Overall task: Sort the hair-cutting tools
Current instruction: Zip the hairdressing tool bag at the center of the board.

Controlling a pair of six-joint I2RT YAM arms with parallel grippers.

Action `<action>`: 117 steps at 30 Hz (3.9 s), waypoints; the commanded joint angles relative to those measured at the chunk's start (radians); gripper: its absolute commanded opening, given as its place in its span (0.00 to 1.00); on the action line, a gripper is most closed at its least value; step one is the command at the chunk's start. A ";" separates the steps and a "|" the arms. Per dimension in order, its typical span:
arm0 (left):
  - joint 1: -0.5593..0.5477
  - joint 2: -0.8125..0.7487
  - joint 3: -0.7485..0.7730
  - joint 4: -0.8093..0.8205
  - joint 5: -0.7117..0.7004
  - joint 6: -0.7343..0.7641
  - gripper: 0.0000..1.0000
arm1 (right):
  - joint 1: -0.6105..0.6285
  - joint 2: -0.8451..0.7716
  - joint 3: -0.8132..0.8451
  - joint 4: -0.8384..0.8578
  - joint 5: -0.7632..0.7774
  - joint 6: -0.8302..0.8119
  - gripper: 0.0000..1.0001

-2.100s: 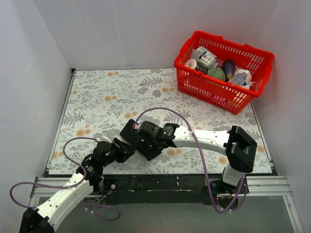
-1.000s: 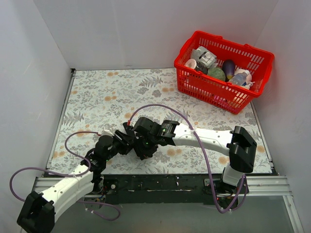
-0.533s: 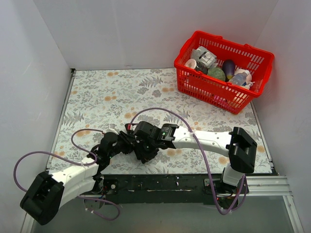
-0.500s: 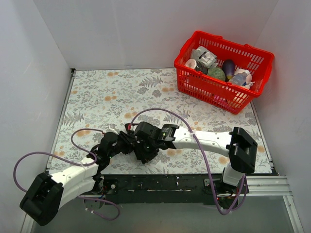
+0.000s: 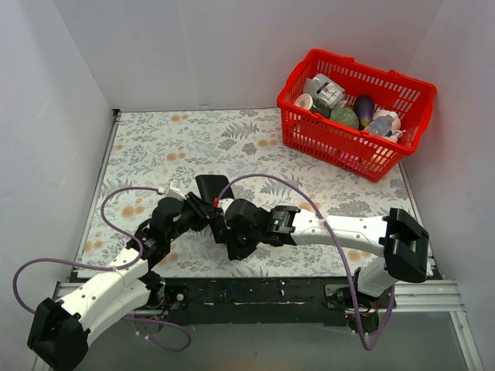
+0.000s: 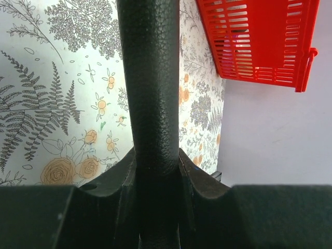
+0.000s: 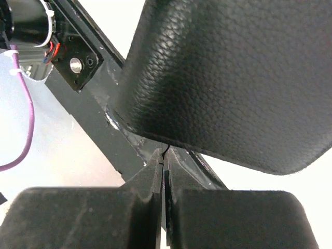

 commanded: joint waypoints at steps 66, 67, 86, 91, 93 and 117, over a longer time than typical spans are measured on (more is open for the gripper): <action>0.005 -0.176 0.268 -0.178 0.338 -0.292 0.00 | 0.062 -0.672 -0.283 0.061 0.109 -0.475 0.58; 0.005 -0.182 0.269 -0.192 0.340 -0.294 0.00 | 0.062 -0.666 -0.280 0.076 0.107 -0.486 0.59; 0.006 -0.290 0.236 -0.241 0.331 -0.323 0.00 | 0.064 -0.499 -0.133 0.179 -0.071 -0.526 0.51; 0.005 -0.294 0.237 -0.240 0.334 -0.326 0.00 | 0.062 -0.497 -0.130 0.152 -0.071 -0.522 0.07; 0.006 -0.294 0.242 -0.238 0.337 -0.326 0.00 | 0.062 -0.497 -0.124 0.135 -0.063 -0.520 0.01; 0.006 -0.320 0.321 -0.399 0.834 -0.085 0.00 | 0.062 -0.436 -0.130 0.023 0.130 -0.798 0.01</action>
